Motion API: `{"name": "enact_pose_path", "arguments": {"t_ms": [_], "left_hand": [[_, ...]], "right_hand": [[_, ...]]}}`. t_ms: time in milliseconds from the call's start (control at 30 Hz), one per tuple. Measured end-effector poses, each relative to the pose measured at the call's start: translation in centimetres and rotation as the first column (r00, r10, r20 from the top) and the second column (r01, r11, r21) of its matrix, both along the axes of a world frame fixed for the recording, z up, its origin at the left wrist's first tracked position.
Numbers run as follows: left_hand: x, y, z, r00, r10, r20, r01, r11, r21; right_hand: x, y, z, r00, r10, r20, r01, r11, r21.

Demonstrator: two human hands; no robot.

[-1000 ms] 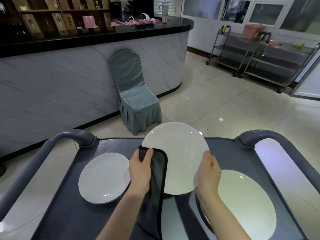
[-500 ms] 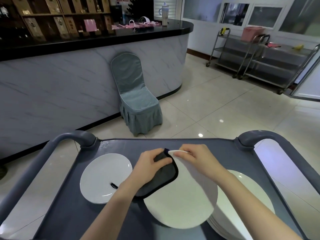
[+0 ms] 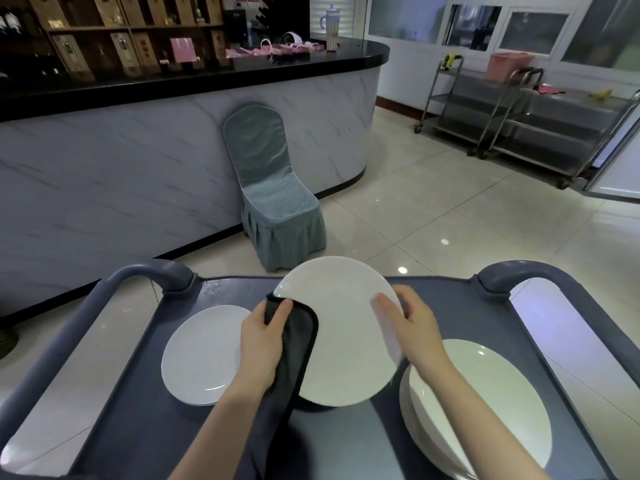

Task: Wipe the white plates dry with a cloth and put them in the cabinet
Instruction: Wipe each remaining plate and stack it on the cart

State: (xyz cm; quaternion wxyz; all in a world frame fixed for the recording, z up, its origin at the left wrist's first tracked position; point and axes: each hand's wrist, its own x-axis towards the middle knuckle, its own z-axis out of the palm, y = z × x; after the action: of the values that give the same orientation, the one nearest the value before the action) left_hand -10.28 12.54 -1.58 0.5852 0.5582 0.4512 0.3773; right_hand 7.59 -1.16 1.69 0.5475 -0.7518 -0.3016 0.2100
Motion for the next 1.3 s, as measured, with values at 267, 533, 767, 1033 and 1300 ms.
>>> {"name": "enact_pose_path", "arguments": {"t_ms": [267, 533, 767, 1033, 1300], "left_hand": [[1.9, 1.7, 2.5, 0.806, -0.503, -0.312, 0.581, 0.772, 0.257], [1.3, -2.5, -2.4, 0.996, 0.087, 0.0, -0.086, 0.978, -0.188], [2.3, -4.6, -3.1, 0.955, 0.297, -0.006, -0.282, 0.901, -0.329], [1.1, 1.4, -1.0, 0.997, 0.072, -0.042, -0.083, 0.909, -0.408], [0.9, 3.6, 1.5, 0.982, -0.186, 0.016, 0.176, 0.892, -0.417]], "right_hand": [[1.1, 2.0, 3.1, 0.845, 0.461, 0.273, -0.398, 0.881, -0.255], [-0.7, 1.1, -0.5, 0.975, -0.197, -0.106, 0.203, 0.978, 0.046], [-5.4, 0.0, -5.3, 0.78, -0.45, -0.434, 0.503, 0.864, 0.008], [-1.3, -5.2, -3.7, 0.729, 0.277, 0.626, -0.251, 0.959, -0.131], [-1.3, -3.7, -0.8, 0.12, 0.305, 0.945, -0.374, 0.896, -0.241]]}}
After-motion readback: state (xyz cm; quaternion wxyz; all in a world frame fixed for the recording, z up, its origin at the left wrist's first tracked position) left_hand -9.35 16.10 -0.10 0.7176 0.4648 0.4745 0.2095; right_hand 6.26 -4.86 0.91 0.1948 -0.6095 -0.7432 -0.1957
